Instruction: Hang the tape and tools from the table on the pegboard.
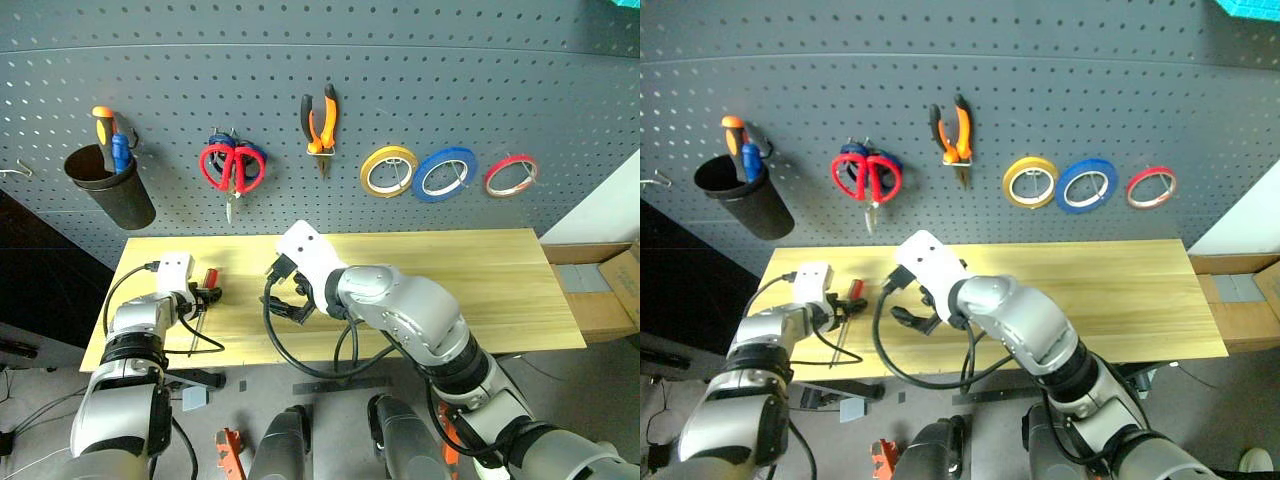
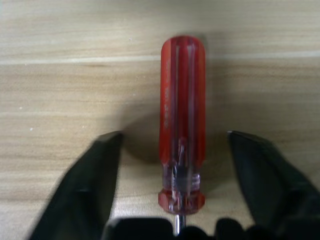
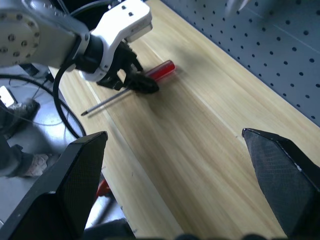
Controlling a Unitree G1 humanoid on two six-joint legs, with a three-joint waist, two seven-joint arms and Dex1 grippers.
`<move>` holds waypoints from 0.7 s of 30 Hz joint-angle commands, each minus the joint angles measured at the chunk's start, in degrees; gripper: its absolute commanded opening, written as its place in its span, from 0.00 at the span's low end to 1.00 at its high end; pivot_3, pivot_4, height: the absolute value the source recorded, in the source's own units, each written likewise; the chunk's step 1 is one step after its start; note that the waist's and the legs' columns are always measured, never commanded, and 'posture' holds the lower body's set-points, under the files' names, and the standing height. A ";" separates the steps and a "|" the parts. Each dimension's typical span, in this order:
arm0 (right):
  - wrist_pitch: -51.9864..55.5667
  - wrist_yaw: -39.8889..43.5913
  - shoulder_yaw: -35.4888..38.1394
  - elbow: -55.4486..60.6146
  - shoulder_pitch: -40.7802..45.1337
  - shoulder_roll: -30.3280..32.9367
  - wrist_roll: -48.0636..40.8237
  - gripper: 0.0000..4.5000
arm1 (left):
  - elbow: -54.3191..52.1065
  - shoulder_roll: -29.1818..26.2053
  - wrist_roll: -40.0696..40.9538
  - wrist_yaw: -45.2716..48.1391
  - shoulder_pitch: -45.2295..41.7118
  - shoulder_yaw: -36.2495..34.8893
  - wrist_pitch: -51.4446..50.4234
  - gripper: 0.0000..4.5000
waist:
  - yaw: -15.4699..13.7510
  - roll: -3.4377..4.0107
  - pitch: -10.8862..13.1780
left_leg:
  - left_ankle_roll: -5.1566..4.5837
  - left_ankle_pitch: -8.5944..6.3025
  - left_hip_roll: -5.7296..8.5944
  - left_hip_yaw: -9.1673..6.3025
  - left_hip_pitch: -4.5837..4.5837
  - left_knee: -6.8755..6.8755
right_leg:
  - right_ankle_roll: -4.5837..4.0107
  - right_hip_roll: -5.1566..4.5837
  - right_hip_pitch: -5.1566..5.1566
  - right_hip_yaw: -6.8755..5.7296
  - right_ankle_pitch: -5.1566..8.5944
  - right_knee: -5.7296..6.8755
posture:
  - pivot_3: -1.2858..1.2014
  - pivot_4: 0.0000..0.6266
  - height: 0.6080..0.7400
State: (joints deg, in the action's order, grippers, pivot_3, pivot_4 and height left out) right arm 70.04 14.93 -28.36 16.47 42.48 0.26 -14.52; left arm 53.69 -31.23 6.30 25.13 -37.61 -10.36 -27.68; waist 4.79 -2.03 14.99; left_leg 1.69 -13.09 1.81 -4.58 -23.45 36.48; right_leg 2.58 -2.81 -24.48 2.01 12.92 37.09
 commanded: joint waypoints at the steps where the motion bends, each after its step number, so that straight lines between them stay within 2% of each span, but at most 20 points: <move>1: -1.87 0.78 -0.38 1.00 1.26 0.29 0.69 1.00 | 1.12 -0.26 -0.47 -0.27 -0.78 0.18 1.79 0.42 | 0.06 0.00 0.00 | 0.00 0.00 0.00 0.00 0.00 0.00 | 0.00 0.00 0.00 0.00 0.00 0.00 | 0.47 0.45 1.00; 4: -2.55 1.00 -0.22 0.87 1.49 0.70 0.98 1.00 | -0.60 -0.55 -0.23 -0.48 0.03 -0.09 2.51 0.19 | 0.08 0.00 0.00 | 0.00 0.00 -0.01 0.00 0.00 -0.03 | 0.00 0.00 -0.02 -0.01 0.00 0.00 | 0.47 0.44 1.00; 6: -3.23 1.31 0.42 1.54 1.89 1.44 1.21 1.00 | -6.48 -0.42 0.92 -1.37 2.52 -1.41 3.20 0.19 | 0.11 0.00 0.00 | 0.00 0.00 -0.01 0.00 -0.04 -0.06 | 0.00 0.00 -0.10 0.01 0.00 0.00 | 0.47 0.43 1.00; 10: -4.00 3.09 3.11 5.67 2.66 4.09 0.42 1.00 | -29.51 1.36 2.47 -4.06 13.70 -3.54 3.78 0.19 | 0.15 -0.04 -0.03 | 0.02 0.01 0.00 0.10 -0.66 -0.04 | -0.04 -0.10 -0.80 0.14 -0.04 0.08 | 0.48 0.43 1.00; 14: -8.59 5.77 3.96 9.53 3.43 8.02 0.81 1.00 | -50.79 5.43 3.62 -10.00 25.88 -7.34 1.34 0.19 | 0.17 -0.04 -0.03 | 0.03 -0.01 0.01 0.06 -0.97 -0.09 | -0.06 -0.22 -1.06 0.24 -0.05 -0.01 | 0.48 0.41 1.00; 17: -12.41 8.15 4.18 11.49 3.22 10.10 0.36 1.00 | -60.95 7.85 2.67 -13.49 31.21 -8.29 1.73 0.19 | 0.05 -0.06 -0.04 | 0.03 -0.02 0.02 0.06 -0.99 -0.11 | -0.06 -0.23 -1.08 0.18 -0.05 -0.06 | 0.48 0.39 1.00; 21: -19.07 12.36 5.80 13.22 2.84 11.32 -1.51 1.00 | -70.48 9.34 1.00 -14.57 35.30 -7.05 7.80 0.19 | -0.12 -0.07 -0.05 | 0.04 0.00 0.02 0.05 -0.99 -0.07 | -0.08 -0.21 -1.05 0.13 -0.06 0.03 | 0.49 0.36 1.00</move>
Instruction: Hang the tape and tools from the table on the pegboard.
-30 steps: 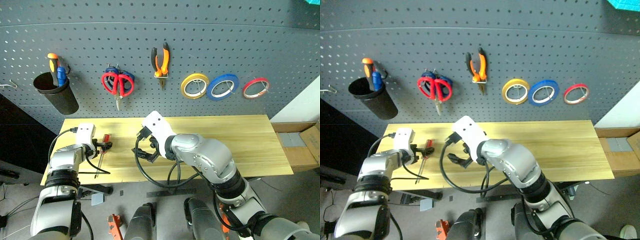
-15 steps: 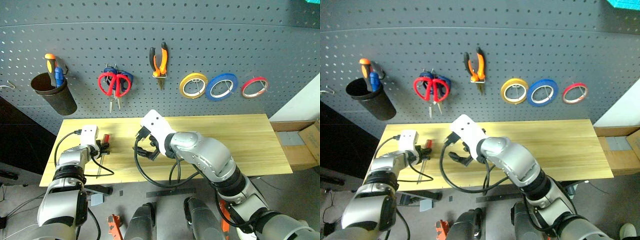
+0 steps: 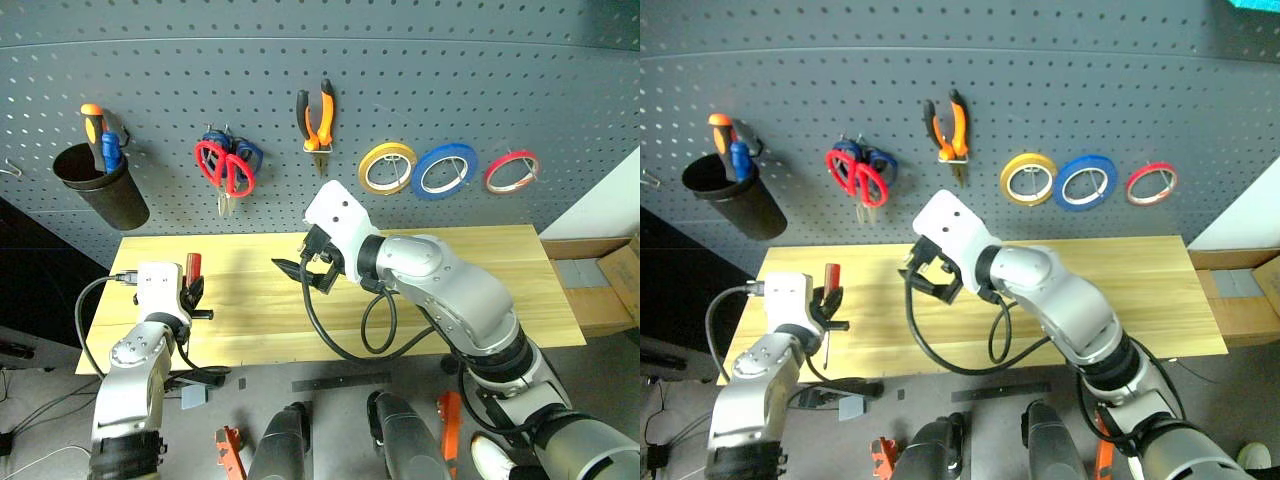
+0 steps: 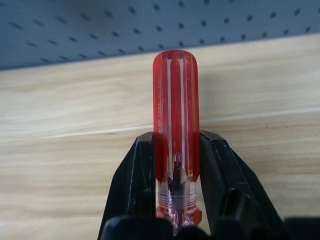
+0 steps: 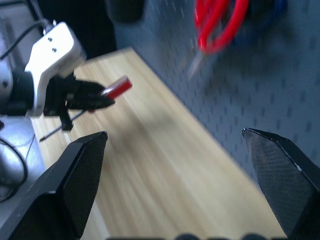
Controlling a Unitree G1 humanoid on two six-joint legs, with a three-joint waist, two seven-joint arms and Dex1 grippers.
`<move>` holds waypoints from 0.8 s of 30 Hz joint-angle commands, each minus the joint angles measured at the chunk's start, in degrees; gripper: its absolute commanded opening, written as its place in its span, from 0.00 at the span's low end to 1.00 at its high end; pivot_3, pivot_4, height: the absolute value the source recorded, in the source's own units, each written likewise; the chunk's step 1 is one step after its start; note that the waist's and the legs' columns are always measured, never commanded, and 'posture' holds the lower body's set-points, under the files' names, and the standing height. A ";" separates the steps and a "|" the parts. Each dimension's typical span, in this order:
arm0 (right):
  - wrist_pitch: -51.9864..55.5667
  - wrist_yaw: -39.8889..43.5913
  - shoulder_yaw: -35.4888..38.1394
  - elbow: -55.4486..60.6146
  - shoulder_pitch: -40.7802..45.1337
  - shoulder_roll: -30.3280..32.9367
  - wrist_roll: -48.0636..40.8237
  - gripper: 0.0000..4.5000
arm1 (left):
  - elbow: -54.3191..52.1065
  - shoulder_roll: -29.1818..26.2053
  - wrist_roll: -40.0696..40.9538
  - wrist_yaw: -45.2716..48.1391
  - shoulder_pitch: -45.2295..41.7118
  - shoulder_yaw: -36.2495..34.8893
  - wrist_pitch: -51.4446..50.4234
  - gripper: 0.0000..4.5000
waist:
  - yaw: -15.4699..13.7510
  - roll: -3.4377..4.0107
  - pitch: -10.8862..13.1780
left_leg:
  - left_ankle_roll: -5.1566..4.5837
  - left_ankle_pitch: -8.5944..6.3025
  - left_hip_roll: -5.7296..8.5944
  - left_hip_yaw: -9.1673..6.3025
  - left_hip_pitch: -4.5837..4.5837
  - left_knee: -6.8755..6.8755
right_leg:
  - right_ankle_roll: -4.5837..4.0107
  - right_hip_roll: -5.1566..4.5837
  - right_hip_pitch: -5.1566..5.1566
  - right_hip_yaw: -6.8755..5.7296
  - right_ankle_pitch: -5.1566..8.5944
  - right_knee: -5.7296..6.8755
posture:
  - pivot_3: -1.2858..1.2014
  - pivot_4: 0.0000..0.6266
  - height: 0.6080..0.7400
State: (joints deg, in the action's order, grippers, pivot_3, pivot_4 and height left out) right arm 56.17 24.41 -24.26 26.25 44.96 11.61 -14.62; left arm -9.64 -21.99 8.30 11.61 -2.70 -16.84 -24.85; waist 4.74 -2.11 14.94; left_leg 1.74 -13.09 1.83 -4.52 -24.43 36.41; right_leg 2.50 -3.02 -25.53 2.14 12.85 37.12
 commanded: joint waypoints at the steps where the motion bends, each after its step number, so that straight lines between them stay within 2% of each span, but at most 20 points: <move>1: -6.68 4.63 2.56 3.91 0.21 0.03 -2.70 1.00 | -9.05 0.37 -1.41 -1.23 0.63 -0.49 7.46 0.19 | -0.13 -0.01 -0.01 | 0.01 0.02 0.00 -0.02 0.00 0.02 | -0.05 0.02 0.01 -0.03 -0.03 0.00 | 0.49 0.35 1.00; 5: -9.64 9.46 5.46 5.08 0.01 0.76 -6.69 1.00 | -14.28 -0.37 -3.99 -2.71 -0.97 -0.64 12.60 0.19 | -0.73 -0.04 -0.09 | 0.00 0.04 0.00 -0.02 0.01 0.31 | -0.07 0.06 0.20 -0.28 -0.11 -0.03 | 0.50 0.31 1.00; 11: -16.75 10.75 6.38 0.23 0.62 0.59 -5.11 1.00 | -10.82 -4.38 -3.45 -5.67 -13.60 -6.03 14.17 0.19 | -1.69 -0.25 -0.39 | 0.09 0.13 -0.18 -0.05 0.02 0.56 | -0.12 0.48 0.26 -0.31 -0.31 0.02 | 0.52 0.25 1.00; 16: -20.80 10.21 6.82 -4.57 2.96 -0.08 -3.01 1.00 | 0.89 -8.94 -0.31 -4.97 -30.50 -7.92 16.84 0.19 | -2.38 -0.41 -0.68 | 0.32 0.36 -0.44 0.09 0.04 0.57 | -0.30 0.93 0.26 -0.36 -0.63 0.00 | 0.51 0.22 1.00; 24: -22.83 8.25 7.32 -7.78 4.89 -1.59 -0.94 1.00 | 22.61 -11.67 0.84 -3.36 -45.19 -7.68 26.09 0.19 | -2.34 -0.80 -1.81 | 0.55 0.49 -0.47 0.24 0.04 0.54 | -0.32 0.95 0.22 -0.32 -0.67 0.00 | 0.49 0.18 1.00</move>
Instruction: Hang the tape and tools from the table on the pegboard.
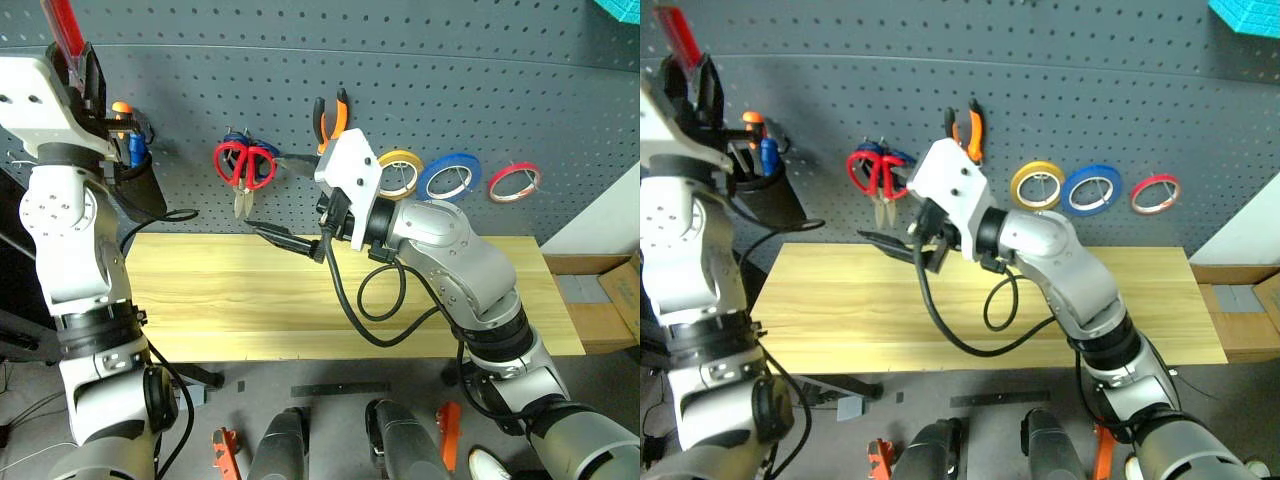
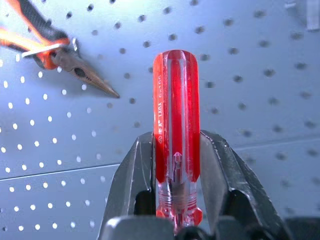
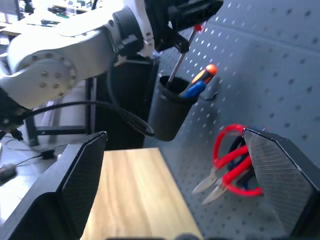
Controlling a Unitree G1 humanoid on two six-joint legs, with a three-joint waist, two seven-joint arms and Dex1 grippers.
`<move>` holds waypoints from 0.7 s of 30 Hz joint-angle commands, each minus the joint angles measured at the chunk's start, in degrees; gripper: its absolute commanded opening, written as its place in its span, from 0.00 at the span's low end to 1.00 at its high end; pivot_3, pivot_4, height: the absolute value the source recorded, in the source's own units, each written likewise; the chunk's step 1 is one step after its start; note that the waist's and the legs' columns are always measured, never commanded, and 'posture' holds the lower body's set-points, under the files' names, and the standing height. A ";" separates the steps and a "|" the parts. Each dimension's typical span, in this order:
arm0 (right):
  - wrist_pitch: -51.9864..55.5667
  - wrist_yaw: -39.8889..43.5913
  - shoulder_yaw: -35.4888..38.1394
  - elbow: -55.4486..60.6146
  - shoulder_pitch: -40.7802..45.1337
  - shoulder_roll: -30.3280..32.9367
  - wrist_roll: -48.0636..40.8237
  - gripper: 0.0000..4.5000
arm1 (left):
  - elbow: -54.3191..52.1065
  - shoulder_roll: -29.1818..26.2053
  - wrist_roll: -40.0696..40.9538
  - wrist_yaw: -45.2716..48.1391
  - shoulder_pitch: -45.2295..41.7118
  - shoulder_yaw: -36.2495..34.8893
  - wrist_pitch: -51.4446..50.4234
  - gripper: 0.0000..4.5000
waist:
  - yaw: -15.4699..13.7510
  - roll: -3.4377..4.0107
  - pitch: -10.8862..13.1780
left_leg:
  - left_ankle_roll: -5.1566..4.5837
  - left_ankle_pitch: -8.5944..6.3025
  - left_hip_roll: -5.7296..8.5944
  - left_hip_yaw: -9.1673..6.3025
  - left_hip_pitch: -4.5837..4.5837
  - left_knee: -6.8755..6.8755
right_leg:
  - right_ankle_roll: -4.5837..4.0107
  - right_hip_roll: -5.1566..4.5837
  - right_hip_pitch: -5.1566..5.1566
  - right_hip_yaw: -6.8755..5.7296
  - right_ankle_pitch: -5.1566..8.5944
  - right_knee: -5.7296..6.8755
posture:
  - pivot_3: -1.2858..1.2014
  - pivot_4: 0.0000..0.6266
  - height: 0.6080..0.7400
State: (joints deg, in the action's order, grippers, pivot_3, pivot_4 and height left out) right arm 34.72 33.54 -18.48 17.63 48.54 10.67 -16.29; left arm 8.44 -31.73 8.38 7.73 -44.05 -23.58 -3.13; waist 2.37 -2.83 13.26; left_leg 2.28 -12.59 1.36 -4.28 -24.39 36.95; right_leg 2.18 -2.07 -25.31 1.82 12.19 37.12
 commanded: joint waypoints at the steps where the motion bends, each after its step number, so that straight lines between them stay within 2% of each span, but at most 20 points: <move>1: -1.44 -0.93 1.59 0.66 1.35 -0.74 0.75 1.00 | 7.01 -2.23 0.49 0.48 -4.73 -0.84 5.82 0.19 | 0.05 -0.09 -0.24 | 0.01 0.01 0.00 0.01 0.00 0.00 | 0.00 0.00 0.00 0.00 0.00 -0.01 | 0.49 0.18 1.00; 7: -1.18 -1.08 1.04 0.86 1.11 -0.95 1.40 1.00 | 23.27 -3.15 -1.02 0.25 -7.74 0.41 15.24 0.19 | 0.60 -0.12 -1.13 | 0.00 0.00 0.01 0.04 0.00 0.01 | 0.00 -0.02 -0.01 0.04 -0.01 0.05 | 0.49 0.17 1.00; 13: -0.82 -0.79 1.03 1.18 0.88 -0.55 1.76 1.00 | 27.00 -2.38 -1.41 -1.08 -6.08 0.74 20.90 0.19 | 0.97 -0.40 -1.49 | -0.16 -0.07 0.01 0.01 0.00 0.06 | -0.05 -0.01 -0.01 0.02 -0.09 0.10 | 0.48 0.16 1.00; 14: -0.70 -0.66 1.04 1.27 0.85 -0.43 1.69 1.00 | 26.31 -1.98 -1.18 -1.53 -5.33 0.45 21.21 0.35 | 1.01 -0.38 -1.55 | -0.16 -0.07 0.00 0.01 0.00 0.06 | -0.05 -0.02 -0.01 0.03 -0.10 0.10 | 0.48 0.15 1.00; 17: -0.57 -0.38 1.09 1.35 0.84 -0.18 1.57 1.00 | 24.14 -0.95 -0.58 -2.26 -3.69 0.33 21.55 0.54 | 1.18 -0.35 -2.24 | -0.15 -0.08 -0.02 0.03 0.01 0.03 | -0.05 -0.05 -0.05 0.10 -0.10 0.10 | 0.48 0.15 1.00; 21: -0.67 -0.23 1.58 1.07 1.14 0.16 1.39 1.00 | 18.21 0.74 0.36 -3.68 -1.64 0.17 20.34 0.86 | 1.34 -0.55 -2.69 | -0.17 -0.08 -0.01 0.02 0.01 0.08 | -0.05 -0.07 -0.03 0.10 -0.12 0.15 | 0.48 0.14 1.00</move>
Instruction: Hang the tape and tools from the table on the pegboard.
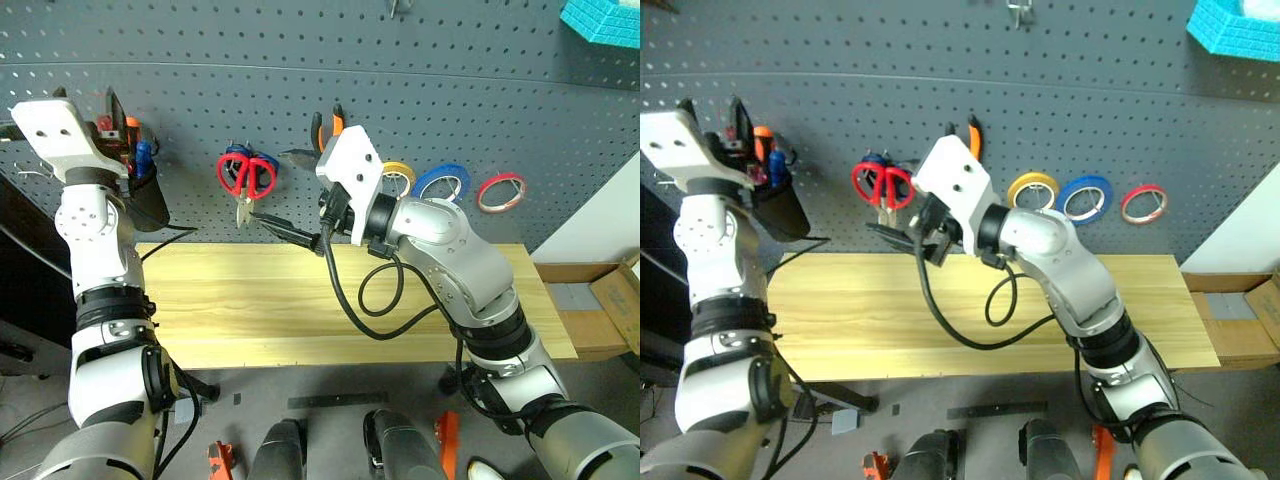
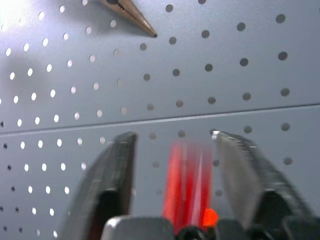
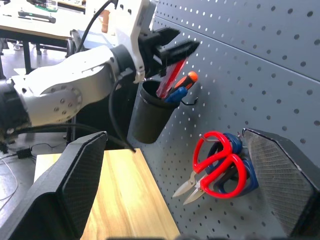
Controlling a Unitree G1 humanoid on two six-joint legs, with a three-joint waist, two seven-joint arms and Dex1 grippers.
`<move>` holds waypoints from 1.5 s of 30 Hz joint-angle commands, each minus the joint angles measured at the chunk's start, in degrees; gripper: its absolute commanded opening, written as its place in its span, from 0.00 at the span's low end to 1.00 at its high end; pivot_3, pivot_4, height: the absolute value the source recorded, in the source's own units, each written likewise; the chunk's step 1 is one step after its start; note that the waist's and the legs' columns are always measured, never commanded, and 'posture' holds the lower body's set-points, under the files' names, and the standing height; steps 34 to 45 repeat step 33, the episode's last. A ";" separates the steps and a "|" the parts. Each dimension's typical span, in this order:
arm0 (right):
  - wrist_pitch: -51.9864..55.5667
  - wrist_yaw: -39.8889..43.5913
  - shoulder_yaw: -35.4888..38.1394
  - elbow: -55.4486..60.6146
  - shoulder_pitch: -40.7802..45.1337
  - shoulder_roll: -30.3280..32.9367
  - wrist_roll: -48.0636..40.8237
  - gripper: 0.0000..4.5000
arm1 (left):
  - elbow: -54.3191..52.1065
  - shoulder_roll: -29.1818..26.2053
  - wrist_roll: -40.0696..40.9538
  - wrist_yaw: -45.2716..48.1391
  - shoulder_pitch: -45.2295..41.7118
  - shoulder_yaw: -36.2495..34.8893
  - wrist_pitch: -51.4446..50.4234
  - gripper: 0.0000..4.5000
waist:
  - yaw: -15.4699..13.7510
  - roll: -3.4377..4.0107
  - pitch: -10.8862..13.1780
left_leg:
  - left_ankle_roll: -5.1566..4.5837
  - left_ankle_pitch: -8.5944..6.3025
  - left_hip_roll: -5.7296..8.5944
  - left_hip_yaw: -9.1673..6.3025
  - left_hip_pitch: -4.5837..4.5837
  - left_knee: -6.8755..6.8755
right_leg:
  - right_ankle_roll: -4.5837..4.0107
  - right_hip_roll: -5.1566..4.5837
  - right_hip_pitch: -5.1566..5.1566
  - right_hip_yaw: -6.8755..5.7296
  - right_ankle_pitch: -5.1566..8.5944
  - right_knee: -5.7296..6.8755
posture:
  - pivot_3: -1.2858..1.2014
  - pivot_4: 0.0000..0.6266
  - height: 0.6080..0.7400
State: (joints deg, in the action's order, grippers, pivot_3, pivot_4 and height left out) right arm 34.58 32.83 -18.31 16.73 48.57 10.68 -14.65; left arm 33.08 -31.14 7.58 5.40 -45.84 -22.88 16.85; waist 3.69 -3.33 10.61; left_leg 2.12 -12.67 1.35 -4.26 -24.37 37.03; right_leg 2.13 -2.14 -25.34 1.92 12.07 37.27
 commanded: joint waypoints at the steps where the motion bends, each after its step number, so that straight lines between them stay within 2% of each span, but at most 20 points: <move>1: -0.46 0.56 1.65 2.08 1.09 0.31 -0.39 1.00 | -8.41 0.61 1.50 -1.75 0.75 -0.60 -0.32 0.93 | 0.04 -0.08 -0.07 | 0.00 0.01 0.00 -0.01 0.00 0.03 | -0.01 0.00 0.00 0.00 -0.02 0.04 | 0.48 0.14 1.00; 2: -0.33 0.69 2.01 2.29 1.06 0.53 -0.64 1.00 | -10.78 0.95 1.57 -2.22 1.39 -0.45 -1.47 0.99 | 0.05 -0.08 -0.14 | -0.01 0.02 0.00 -0.01 0.01 0.05 | -0.02 0.00 0.00 0.00 -0.03 0.08 | 0.48 0.14 1.00; 7: 3.51 2.63 8.47 6.49 -1.07 2.54 -7.53 1.00 | -30.75 3.05 5.06 1.09 6.92 4.42 -12.26 0.99 | 0.06 -0.09 -0.37 | -0.02 0.02 0.02 -0.05 0.12 0.09 | -0.02 0.00 0.01 0.12 -0.03 0.30 | 0.49 0.13 1.00; 13: 10.56 3.99 14.88 12.70 -8.04 8.10 -16.03 1.00 | -50.50 2.67 16.53 10.61 17.03 14.54 -35.87 0.99 | 0.18 0.22 -1.33 | -0.06 0.01 0.02 0.06 0.59 0.02 | -0.01 0.07 0.38 0.31 -0.02 0.32 | 0.50 0.13 1.00; 16: 10.88 4.01 14.46 14.62 -11.90 10.76 -16.49 1.00 | -54.25 4.03 12.41 9.44 21.58 17.17 -35.48 0.99 | 0.42 0.46 -1.42 | -0.08 0.00 -0.01 0.29 1.46 -0.11 | 0.00 0.19 1.28 0.38 0.05 0.21 | 0.49 0.12 1.00; 18: 9.98 3.64 13.24 15.27 -16.23 11.83 -15.72 1.00 | -55.81 4.88 11.92 7.86 24.86 18.85 -40.27 0.99 | 0.71 0.50 -1.50 | -0.07 -0.01 -0.08 0.45 1.85 -0.14 | 0.16 0.64 1.79 0.41 0.29 -0.25 | 0.49 0.10 1.00; 23: 3.96 1.64 9.76 11.28 -27.06 13.73 -8.80 1.00 | -53.48 8.16 10.43 7.75 32.80 19.68 -40.54 0.99 | 0.99 1.16 -2.65 | -0.02 -0.05 -0.23 0.59 2.39 -0.20 | 0.10 0.83 2.18 0.61 0.34 -0.23 | 0.49 0.08 1.00; 28: -13.18 -7.58 9.16 -4.26 -36.35 11.01 4.15 1.00 | -44.16 11.78 7.53 5.81 39.30 17.03 -35.60 0.99 | 0.99 1.17 -3.95 | -0.02 -0.05 -0.21 0.72 2.45 -0.15 | 0.10 0.85 2.20 0.73 0.34 -0.20 | 0.49 0.05 1.00; 30: -18.83 -9.78 9.79 -8.97 -37.72 10.19 7.06 1.00 | -41.66 12.83 7.18 5.47 40.42 16.32 -34.38 0.99 | 1.00 1.18 -4.12 | -0.02 -0.05 -0.22 0.76 2.48 -0.13 | 0.07 0.86 2.21 0.76 0.36 -0.20 | 0.49 0.04 1.00; 33: -27.41 -14.54 11.93 -19.30 -38.70 8.54 10.29 1.00 | -33.89 12.52 2.23 4.24 42.69 15.91 -26.31 0.99 | 1.00 1.17 -4.35 | -0.02 -0.05 -0.21 0.79 2.48 -0.10 | 0.07 0.86 2.21 0.79 0.36 -0.20 | 0.49 0.03 1.00; 45: -27.41 -14.54 11.93 -19.30 -38.70 8.54 10.29 1.00 | -33.89 12.52 2.23 4.24 42.69 15.91 -26.31 0.99 | 1.00 1.17 -4.35 | -0.02 -0.05 -0.21 0.79 2.48 -0.10 | 0.07 0.86 2.21 0.79 0.36 -0.20 | 0.49 0.03 1.00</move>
